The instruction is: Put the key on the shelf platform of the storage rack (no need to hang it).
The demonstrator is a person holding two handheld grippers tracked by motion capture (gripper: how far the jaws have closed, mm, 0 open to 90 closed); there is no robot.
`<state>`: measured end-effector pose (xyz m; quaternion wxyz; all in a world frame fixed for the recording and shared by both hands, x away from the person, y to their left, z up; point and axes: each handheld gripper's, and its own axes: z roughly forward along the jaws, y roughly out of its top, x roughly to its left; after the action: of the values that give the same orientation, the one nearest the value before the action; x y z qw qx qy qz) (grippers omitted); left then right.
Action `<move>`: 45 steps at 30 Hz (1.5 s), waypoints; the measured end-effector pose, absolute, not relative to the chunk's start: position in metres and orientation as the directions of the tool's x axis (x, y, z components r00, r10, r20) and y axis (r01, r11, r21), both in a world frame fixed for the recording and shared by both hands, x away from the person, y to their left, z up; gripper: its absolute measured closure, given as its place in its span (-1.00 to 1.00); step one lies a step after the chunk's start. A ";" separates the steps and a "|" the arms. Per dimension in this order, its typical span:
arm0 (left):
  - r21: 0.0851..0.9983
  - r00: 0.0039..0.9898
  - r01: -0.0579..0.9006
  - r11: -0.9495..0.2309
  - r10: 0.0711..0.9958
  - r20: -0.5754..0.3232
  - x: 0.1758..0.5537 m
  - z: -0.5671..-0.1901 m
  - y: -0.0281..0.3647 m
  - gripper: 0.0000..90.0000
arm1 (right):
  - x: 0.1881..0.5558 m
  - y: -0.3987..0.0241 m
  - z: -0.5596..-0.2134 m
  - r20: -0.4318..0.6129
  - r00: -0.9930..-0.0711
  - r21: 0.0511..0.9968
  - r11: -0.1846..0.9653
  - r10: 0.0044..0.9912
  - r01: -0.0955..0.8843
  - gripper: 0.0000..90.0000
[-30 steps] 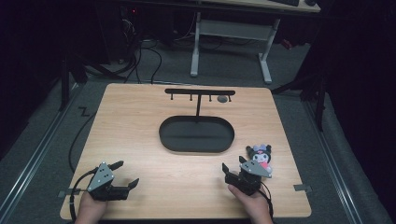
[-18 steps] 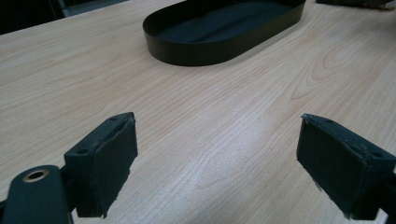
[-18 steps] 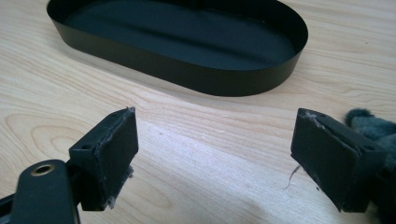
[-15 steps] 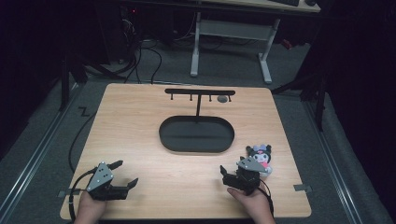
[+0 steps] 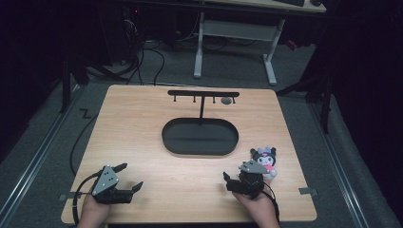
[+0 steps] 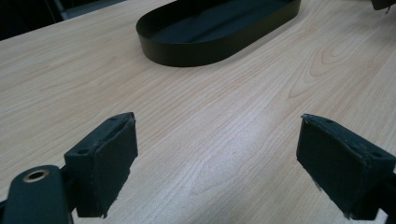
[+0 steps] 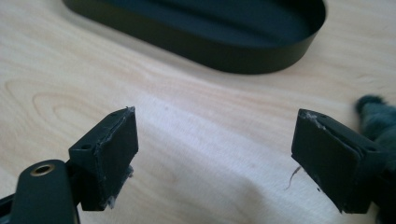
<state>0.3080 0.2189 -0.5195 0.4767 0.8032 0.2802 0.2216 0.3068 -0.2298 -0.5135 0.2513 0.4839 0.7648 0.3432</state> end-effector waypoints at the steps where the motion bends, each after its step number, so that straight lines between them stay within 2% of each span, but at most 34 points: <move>1: 0.891 0.746 0.238 -0.386 0.660 0.086 0.308 -0.519 0.218 -0.71 | 0.307 -0.229 -0.515 -0.051 -0.408 0.763 0.299 0.911 0.573 -0.66; 8: 0.891 0.749 0.224 -0.395 0.655 0.102 0.310 -0.520 0.215 -0.71 | 0.309 -0.226 -0.516 -0.035 -0.396 0.736 0.292 0.918 0.611 -0.66; 11: 0.893 0.750 0.233 -0.386 0.656 0.087 0.313 -0.518 0.214 -0.67 | 0.310 -0.224 -0.512 -0.073 -0.403 0.726 0.326 0.912 0.606 -0.67; 20: 0.885 0.764 0.229 -0.405 0.638 0.094 0.319 -0.517 0.207 -0.66 | 0.314 -0.219 -0.494 -0.088 -0.474 0.650 0.411 0.876 0.639 -0.73; 29: 0.880 0.767 0.227 -0.418 0.633 0.103 0.316 -0.520 0.215 -0.66 | 0.319 -0.223 -0.484 -0.063 -0.451 0.593 0.397 0.890 0.700 -0.86; 39: 0.897 0.768 0.205 -0.391 0.633 0.100 0.326 -0.517 0.204 -0.66 | 0.316 -0.222 -0.479 -0.058 -0.470 0.531 0.426 0.881 0.733 -0.88; 45: 0.883 0.765 0.211 -0.420 0.634 0.119 0.333 -0.520 0.197 -0.66 | 0.317 -0.221 -0.477 -0.047 -0.498 0.471 0.459 0.866 0.754 -0.87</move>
<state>0.3333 0.1970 -0.5201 0.4717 0.8123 0.2598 0.2241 0.3169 -0.2205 -0.4765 0.1414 0.4809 0.8422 0.1986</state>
